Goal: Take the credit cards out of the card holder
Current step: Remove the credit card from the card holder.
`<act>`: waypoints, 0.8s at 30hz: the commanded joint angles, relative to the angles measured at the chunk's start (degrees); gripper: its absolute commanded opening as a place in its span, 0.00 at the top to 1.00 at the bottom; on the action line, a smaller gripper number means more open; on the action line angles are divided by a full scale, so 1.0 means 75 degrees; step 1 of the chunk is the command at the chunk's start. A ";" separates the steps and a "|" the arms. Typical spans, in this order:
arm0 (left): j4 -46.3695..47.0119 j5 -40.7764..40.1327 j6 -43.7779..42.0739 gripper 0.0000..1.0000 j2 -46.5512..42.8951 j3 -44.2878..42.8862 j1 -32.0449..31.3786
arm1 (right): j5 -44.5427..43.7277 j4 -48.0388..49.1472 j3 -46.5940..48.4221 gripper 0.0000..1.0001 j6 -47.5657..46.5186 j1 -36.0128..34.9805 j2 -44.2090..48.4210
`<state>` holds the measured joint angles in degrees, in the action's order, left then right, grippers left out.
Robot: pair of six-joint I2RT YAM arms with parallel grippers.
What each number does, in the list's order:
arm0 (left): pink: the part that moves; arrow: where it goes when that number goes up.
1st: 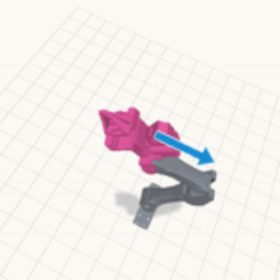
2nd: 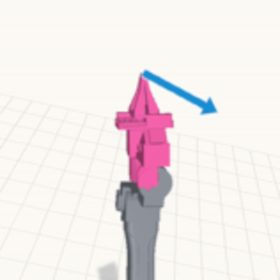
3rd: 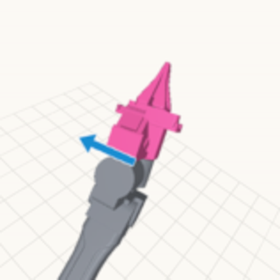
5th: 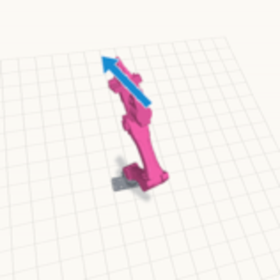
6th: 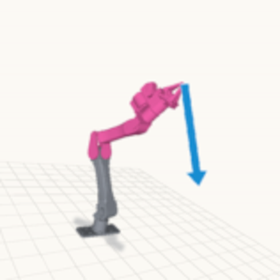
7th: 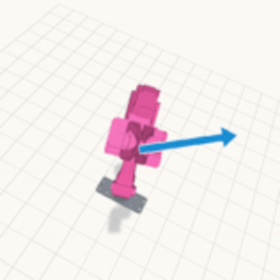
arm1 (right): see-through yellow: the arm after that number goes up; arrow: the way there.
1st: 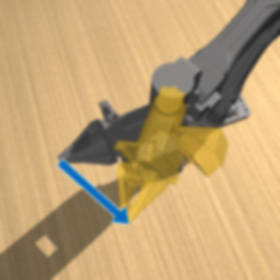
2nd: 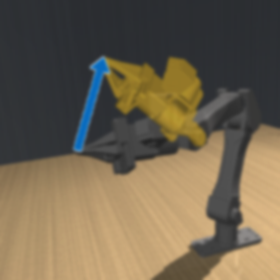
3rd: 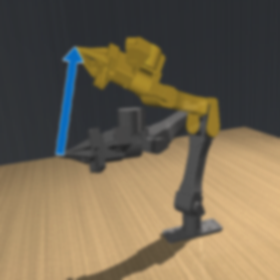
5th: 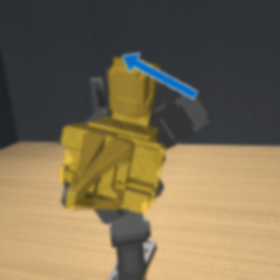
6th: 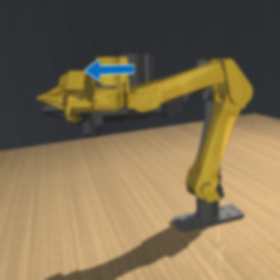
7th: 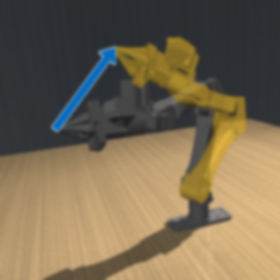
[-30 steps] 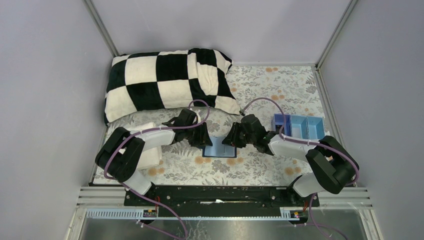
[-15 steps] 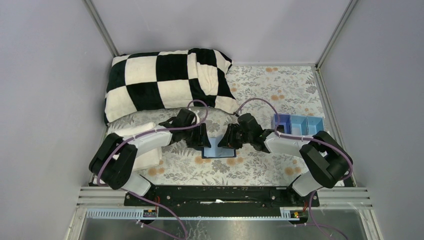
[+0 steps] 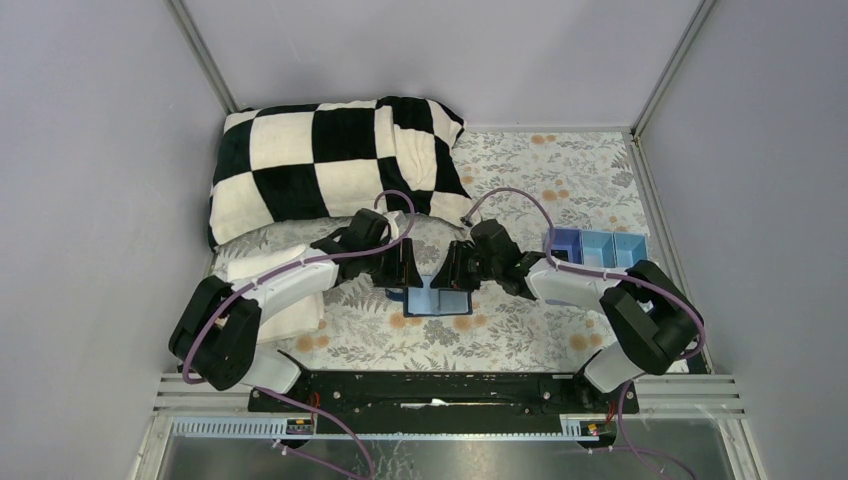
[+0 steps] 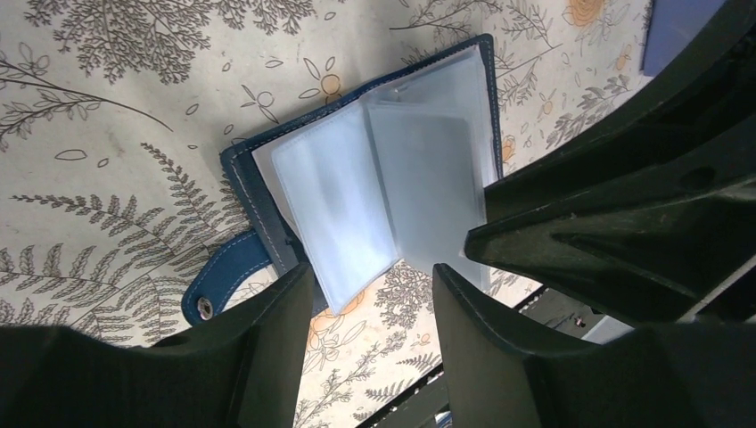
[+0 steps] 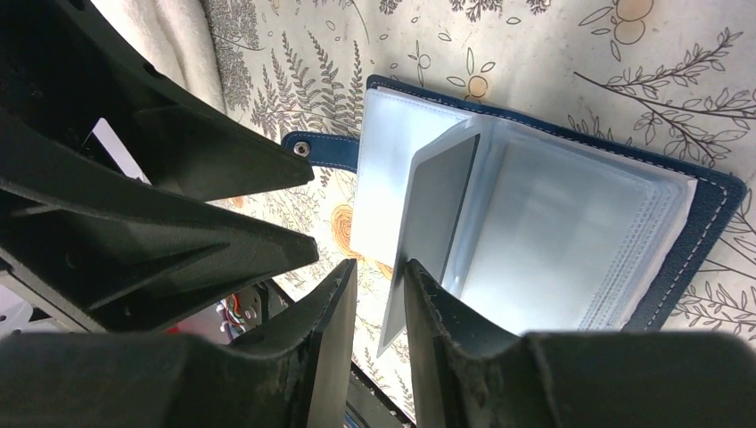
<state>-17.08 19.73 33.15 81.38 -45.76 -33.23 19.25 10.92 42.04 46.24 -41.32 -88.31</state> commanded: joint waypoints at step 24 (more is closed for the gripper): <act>0.0196 -0.0018 0.0413 0.46 -0.0568 0.0204 0.0553 | -0.0107 -0.0099 0.0241 0.67 -0.0269 -0.0376 -0.0124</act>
<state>-19.35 15.51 34.20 76.29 -44.80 -29.06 21.50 11.16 45.04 45.32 -43.62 -93.89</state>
